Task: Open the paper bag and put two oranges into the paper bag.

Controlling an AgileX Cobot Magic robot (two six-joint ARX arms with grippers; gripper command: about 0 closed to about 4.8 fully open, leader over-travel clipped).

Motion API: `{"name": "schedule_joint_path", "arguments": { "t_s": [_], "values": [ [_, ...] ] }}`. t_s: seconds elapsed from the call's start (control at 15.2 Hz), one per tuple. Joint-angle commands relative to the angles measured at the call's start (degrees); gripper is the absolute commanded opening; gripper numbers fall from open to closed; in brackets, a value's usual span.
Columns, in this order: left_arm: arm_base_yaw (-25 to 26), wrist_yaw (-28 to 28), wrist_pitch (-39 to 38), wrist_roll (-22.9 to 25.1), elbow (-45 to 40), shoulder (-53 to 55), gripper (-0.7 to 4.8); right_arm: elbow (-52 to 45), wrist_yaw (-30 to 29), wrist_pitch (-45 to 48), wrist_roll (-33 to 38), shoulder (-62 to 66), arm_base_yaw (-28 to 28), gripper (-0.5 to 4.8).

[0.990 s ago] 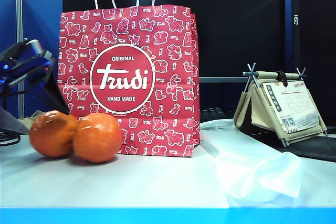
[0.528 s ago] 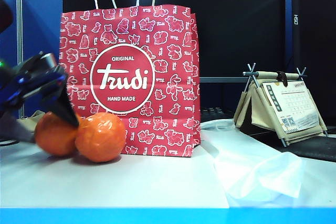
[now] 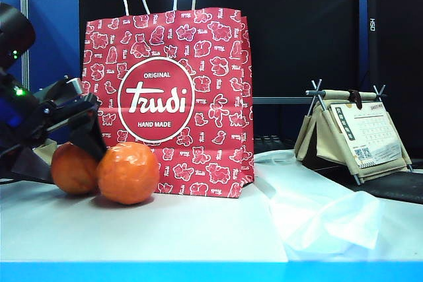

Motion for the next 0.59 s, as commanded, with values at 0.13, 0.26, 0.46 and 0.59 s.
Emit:
{"name": "schedule_joint_path", "arguments": {
  "t_s": [0.13,0.26,0.46,0.59],
  "values": [
    [-0.07,-0.28,-0.76,0.31,0.07,0.61,4.79,0.28,1.29,0.74,-0.02,0.09,0.02,3.33],
    [-0.07,-0.44,-0.76,1.29,0.07,0.59,4.26,0.28,1.29,-0.13,-0.02,0.09,0.02,3.33],
    [-0.04,-3.02,-0.81,1.73,0.07,0.59,1.85,0.28,1.27,-0.68,-0.02,0.09,0.02,3.33],
    [-0.02,-5.4,-0.81,2.73,0.09,0.59,0.76,0.28,1.27,-0.7,-0.02,0.09,0.02,3.33]
  ]
}}
